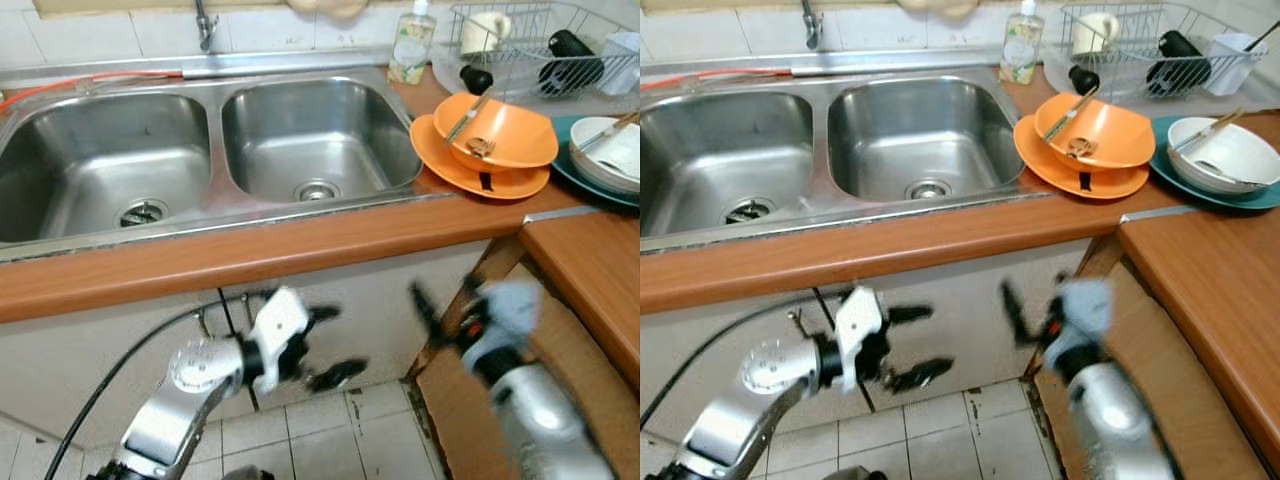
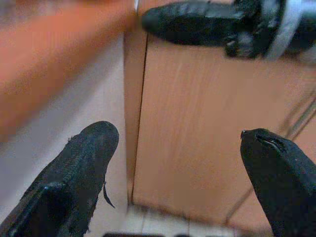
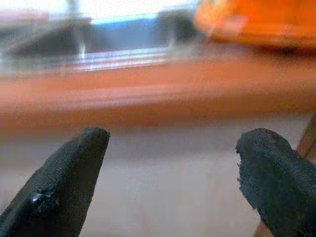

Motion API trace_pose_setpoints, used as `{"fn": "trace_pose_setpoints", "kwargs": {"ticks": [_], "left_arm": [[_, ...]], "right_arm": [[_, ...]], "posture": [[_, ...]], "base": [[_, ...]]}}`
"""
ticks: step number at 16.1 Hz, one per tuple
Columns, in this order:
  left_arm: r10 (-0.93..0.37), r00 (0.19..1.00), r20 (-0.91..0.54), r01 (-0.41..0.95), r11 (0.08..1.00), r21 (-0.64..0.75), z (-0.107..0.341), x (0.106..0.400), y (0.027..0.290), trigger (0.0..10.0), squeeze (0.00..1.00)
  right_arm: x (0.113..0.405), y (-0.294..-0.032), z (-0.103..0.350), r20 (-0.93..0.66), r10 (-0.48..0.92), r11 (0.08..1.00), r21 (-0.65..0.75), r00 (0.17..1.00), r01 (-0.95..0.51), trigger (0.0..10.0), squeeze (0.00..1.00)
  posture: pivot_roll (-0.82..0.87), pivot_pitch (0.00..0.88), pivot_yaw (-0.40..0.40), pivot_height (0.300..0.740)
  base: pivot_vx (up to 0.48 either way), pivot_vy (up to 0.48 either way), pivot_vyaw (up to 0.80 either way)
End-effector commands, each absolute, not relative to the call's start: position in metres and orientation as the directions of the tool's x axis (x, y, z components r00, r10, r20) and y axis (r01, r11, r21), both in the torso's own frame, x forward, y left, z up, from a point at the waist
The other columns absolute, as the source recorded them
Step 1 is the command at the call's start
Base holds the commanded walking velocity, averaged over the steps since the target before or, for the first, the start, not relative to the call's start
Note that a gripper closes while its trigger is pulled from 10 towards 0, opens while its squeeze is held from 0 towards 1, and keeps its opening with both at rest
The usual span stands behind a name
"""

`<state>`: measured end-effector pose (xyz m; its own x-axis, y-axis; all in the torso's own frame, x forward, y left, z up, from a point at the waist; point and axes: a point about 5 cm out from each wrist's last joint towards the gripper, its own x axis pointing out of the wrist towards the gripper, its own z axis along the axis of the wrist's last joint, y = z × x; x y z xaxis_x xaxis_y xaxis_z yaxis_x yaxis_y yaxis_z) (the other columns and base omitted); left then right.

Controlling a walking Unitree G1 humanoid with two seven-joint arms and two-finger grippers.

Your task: Kitchen organization

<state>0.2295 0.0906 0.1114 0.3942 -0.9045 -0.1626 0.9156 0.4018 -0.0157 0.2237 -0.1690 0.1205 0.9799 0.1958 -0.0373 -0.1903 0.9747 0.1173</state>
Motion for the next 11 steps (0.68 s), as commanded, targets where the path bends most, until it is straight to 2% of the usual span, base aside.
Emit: {"fn": "trace_pose_setpoints", "kwargs": {"ticks": [1, 2, 3, 4, 6, 8, 9, 10, 11], "left_arm": [[-0.899, 0.423, -0.115, 0.904, 0.427, -0.004, 0.125, 0.233, 0.09, 10.0, 0.61], [-0.88, 0.475, -0.013, 0.88, 0.475, 0.028, 0.156, 0.239, 0.085, 10.0, 0.29], [-0.87, 0.493, 0.015, 0.869, 0.493, 0.038, 0.165, 0.242, 0.083, 10.0, 0.1], [-0.844, 0.531, 0.072, 0.843, 0.535, 0.054, 0.18, 0.246, 0.081, 10.0, 0.0], [-0.728, 0.658, 0.193, 0.721, 0.683, 0.117, 0.209, 0.258, 0.084, 10.0, 0.0], [-0.648, 0.732, 0.209, 0.64, 0.76, 0.116, 0.217, 0.264, 0.087, 10.0, 0.0], [-0.57, 0.799, 0.192, 0.557, 0.822, 0.121, 0.212, 0.269, 0.094, 10.0, 0.0], [-0.451, 0.887, 0.096, 0.439, 0.89, 0.124, 0.196, 0.277, 0.105, 10.0, 0.0], [-0.304, 0.952, 0.025, 0.292, 0.933, 0.21, 0.179, 0.279, 0.12, 10.0, 0.0]], "right_arm": [[0.225, -0.173, 0.133, 0.005, 0.173, 0.974, 0.145, 0.985, -0.172, 10.0, 1.0], [0.231, -0.173, 0.152, 0.053, 0.175, 0.977, 0.116, 0.983, -0.18, 10.0, 1.0], [0.233, -0.172, 0.156, 0.059, 0.174, 0.978, 0.102, 0.983, -0.18, 10.0, 1.0], [0.237, -0.17, 0.163, 0.071, 0.171, 0.981, 0.085, 0.983, -0.176, 10.0, 1.0], [0.245, -0.161, 0.18, 0.104, 0.167, 0.983, 0.063, 0.98, -0.174, 10.0, 1.0], [0.25, -0.153, 0.181, 0.091, 0.145, 0.988, 0.047, 0.985, -0.15, 10.0, 1.0], [0.252, -0.149, 0.177, 0.069, 0.144, 0.99, -0.002, 0.987, -0.144, 10.0, 1.0], [0.253, -0.145, 0.173, 0.057, 0.155, 0.987, -0.045, 0.986, -0.152, 10.0, 1.0], [0.255, -0.144, 0.168, 0.027, 0.136, 0.985, -0.115, 0.99, -0.132, 10.0, 1.0]], "posture": [[-0.15, 0.0, 0.003, 0.74], [-0.16, 0.0, 0.008, 0.74], [-0.16, 0.0, 0.011, 0.74], [-0.16, 0.0, 0.015, 0.74], [-0.16, 0.0, 0.02, 0.74], [-0.15, 0.0, 0.017, 0.74], [-0.15, 0.0, 0.02, 0.74], [-0.15, 0.0, 0.024, 0.74], [-0.15, 0.0, 0.029, 0.74]], "base": [[0.0, 0.0, 0.0], [0.0, 0.0, 0.0], [0.0, 0.0, 0.0], [0.0, 0.0, 0.0], [0.0, 0.0, 0.0], [0.0, 0.0, 0.0], [0.0, 0.0, 0.0], [0.0, 0.0, 0.0], [0.0, 0.0, 0.0]]}}
